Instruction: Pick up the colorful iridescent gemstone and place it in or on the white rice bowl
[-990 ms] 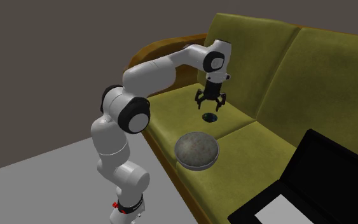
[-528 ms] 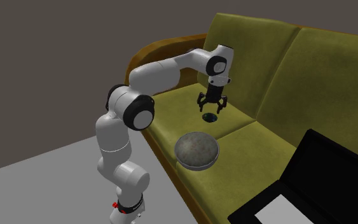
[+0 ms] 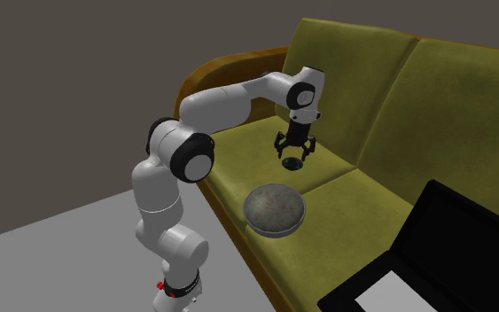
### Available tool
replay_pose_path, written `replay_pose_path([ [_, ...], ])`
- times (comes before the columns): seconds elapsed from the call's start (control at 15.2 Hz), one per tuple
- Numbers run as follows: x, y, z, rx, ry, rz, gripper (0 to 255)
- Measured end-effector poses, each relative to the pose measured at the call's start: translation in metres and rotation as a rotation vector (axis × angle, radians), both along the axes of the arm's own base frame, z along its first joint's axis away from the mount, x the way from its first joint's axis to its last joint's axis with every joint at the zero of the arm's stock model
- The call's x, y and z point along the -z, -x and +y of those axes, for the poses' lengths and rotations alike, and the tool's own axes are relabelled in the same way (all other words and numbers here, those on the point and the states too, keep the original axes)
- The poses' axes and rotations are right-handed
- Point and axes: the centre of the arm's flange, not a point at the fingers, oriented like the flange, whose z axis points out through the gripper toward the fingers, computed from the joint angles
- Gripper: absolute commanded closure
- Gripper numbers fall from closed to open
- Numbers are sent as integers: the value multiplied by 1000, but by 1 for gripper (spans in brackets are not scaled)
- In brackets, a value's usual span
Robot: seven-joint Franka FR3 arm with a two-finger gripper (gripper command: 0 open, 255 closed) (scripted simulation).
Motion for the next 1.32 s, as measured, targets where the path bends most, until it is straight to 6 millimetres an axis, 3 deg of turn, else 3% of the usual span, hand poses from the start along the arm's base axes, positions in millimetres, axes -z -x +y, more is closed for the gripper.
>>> replay_pose_path([
  [0.07,0,0,0,0,0,0,255],
  [0.66,0,0,0,0,0,0,255],
  [0.73,0,0,0,0,0,0,0],
  [0.86,-2,7,-6,-1,-22,-16,0],
  [1.12,-17,58,-60,-6,-183,-140,0],
  [1.32,-12,97,-97,-11,-299,-231,0],
])
